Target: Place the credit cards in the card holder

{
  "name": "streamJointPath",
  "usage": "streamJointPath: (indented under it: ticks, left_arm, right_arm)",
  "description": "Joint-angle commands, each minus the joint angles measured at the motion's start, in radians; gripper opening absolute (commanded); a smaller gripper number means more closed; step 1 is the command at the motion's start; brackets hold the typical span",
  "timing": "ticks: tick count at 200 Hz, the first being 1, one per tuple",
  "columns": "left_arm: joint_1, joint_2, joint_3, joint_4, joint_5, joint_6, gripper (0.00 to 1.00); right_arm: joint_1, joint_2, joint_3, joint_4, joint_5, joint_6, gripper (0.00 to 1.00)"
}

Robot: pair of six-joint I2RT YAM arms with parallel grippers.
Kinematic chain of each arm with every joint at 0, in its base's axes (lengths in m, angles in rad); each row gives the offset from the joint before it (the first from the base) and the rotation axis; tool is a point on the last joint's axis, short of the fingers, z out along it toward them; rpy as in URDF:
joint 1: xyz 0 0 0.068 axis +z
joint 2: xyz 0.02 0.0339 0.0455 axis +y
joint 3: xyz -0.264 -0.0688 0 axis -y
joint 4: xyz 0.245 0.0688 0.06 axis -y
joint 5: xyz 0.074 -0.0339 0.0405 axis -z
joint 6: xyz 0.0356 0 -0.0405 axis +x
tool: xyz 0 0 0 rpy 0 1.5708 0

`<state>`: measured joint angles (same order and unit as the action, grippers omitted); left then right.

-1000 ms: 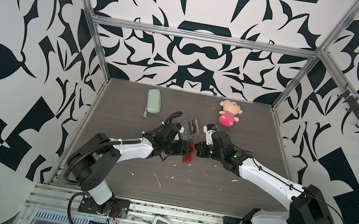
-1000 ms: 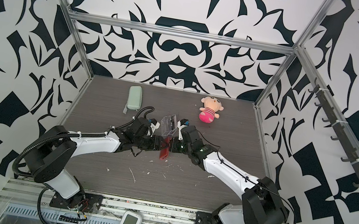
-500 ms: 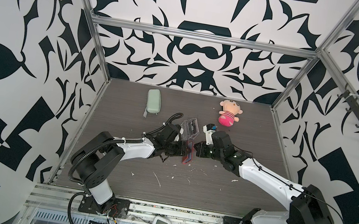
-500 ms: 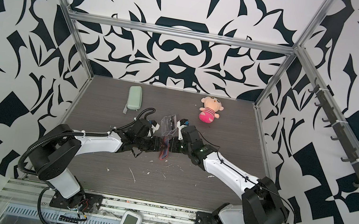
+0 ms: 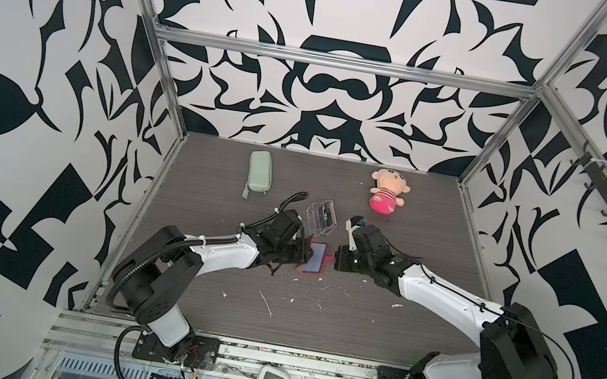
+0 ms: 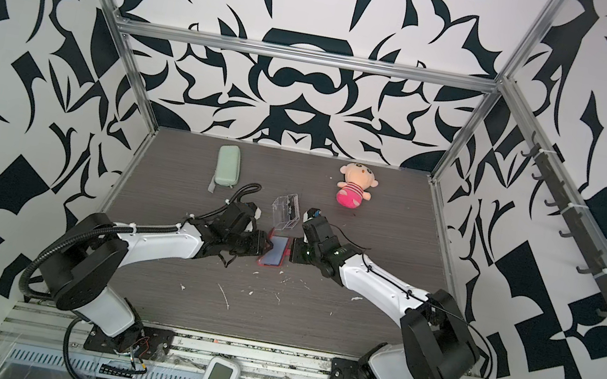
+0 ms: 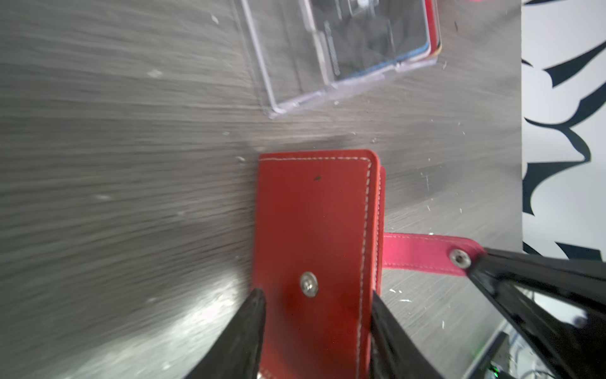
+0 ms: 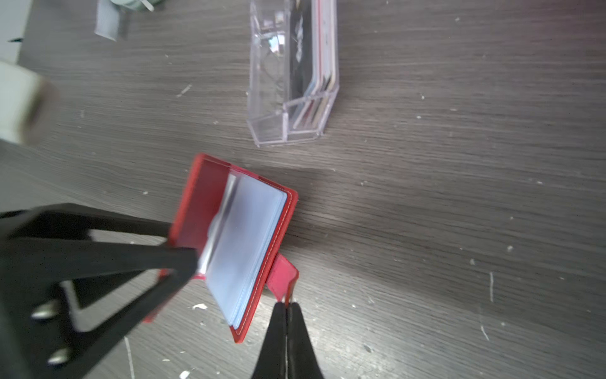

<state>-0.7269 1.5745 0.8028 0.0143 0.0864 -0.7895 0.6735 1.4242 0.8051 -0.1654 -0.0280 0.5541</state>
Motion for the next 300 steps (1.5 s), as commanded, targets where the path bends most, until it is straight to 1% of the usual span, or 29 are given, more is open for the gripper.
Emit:
streamJointPath:
  ticks: [1, 40, 73, 81, 95, 131, 175, 214, 232, 249, 274, 300]
  left_arm:
    - [-0.002, -0.054, -0.038, -0.063, -0.088, -0.007, 0.50]
    - [-0.002, -0.079, -0.047, -0.118, -0.165, -0.005, 0.49]
    - [-0.002, -0.072, -0.055, -0.162, -0.209, -0.010, 0.41]
    - [-0.002, -0.071, -0.062, -0.163, -0.213, -0.013, 0.41]
    - [-0.002, -0.069, -0.068, -0.174, -0.226, -0.020, 0.35]
    - [-0.002, -0.066, -0.100, -0.193, -0.243, -0.045, 0.29]
    - [-0.002, -0.060, -0.134, -0.198, -0.255, -0.077, 0.28]
    - [-0.002, -0.070, -0.124, -0.223, -0.287, -0.073, 0.32]
    - [-0.002, -0.096, -0.112, -0.246, -0.308, -0.054, 0.36]
    - [-0.002, -0.138, -0.102, -0.269, -0.338, -0.031, 0.43]
    - [-0.002, -0.209, -0.086, -0.285, -0.366, 0.030, 0.48]
    - [-0.002, -0.255, -0.040, -0.312, -0.383, 0.105, 0.51]
  right_arm:
    - [-0.003, 0.002, 0.044, -0.029, 0.046, -0.022, 0.00]
    - [-0.003, 0.013, 0.051, -0.042, 0.057, -0.028, 0.00]
    - [-0.002, 0.023, 0.057, -0.051, 0.065, -0.033, 0.00]
    - [-0.003, 0.027, 0.059, -0.052, 0.065, -0.036, 0.00]
    - [-0.004, 0.037, 0.067, -0.055, 0.063, -0.039, 0.00]
    - [-0.003, 0.073, 0.089, -0.057, 0.060, -0.050, 0.00]
    - [-0.003, 0.114, 0.112, -0.053, 0.046, -0.059, 0.00]
    - [-0.003, 0.129, 0.115, -0.051, 0.041, -0.059, 0.00]
    - [-0.003, 0.128, 0.114, -0.049, 0.037, -0.059, 0.00]
    - [-0.003, 0.126, 0.111, -0.043, 0.027, -0.059, 0.00]
    - [-0.003, 0.131, 0.111, -0.034, 0.014, -0.059, 0.00]
    - [-0.002, 0.133, 0.111, -0.031, 0.008, -0.057, 0.00]
